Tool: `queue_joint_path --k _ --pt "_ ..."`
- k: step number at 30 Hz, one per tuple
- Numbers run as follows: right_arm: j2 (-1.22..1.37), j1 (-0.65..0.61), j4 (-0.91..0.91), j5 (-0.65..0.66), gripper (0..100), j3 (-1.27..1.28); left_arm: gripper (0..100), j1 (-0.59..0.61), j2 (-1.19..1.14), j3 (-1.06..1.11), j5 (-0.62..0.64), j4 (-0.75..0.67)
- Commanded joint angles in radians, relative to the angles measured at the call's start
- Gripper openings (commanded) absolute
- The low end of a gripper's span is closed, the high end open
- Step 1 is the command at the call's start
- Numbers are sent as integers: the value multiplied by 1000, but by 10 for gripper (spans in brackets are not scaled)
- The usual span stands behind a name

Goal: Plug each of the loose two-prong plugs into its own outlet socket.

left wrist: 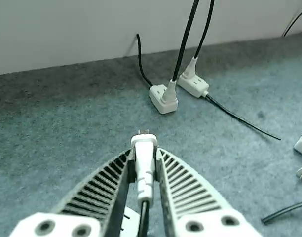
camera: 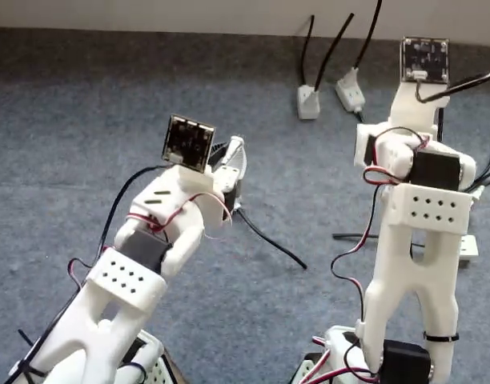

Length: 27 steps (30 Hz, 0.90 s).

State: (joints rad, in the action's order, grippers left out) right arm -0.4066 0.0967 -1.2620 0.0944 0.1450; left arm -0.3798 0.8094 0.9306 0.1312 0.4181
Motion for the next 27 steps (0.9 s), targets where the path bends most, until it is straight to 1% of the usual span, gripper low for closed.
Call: queue_joint_path --k 1,4,7,11,13,15,17,19,21,25,27 --pt "-5 53 -7 2 8 116 7 19 -91 -217 -75 173" --pt "2 79 5 -94 9 231 7 50 -306 -455 -140 327" --pt "1 88 74 -163 9 366 7 97 -588 -802 -261 559" --pt "1 85 208 -172 9 536 7 131 -955 -1310 -427 921" --pt "-2 88 266 -172 9 608 7 134 -1096 -1543 -497 1083" --pt "-1 82 320 -172 9 677 7 134 -1219 -1745 -571 1227" --pt "-5 65 381 -183 9 745 7 130 -1323 -1905 -629 1327" --pt "-5 51 440 -204 9 799 7 134 -1408 -1989 -651 1350" --pt "-5 47 479 -206 9 837 7 143 -1451 -2003 -655 1350" --pt "-5 51 538 -206 9 871 7 145 -1455 -1891 -657 1353" --pt "-5 51 556 -206 9 878 7 145 -1438 -1802 -701 1353"
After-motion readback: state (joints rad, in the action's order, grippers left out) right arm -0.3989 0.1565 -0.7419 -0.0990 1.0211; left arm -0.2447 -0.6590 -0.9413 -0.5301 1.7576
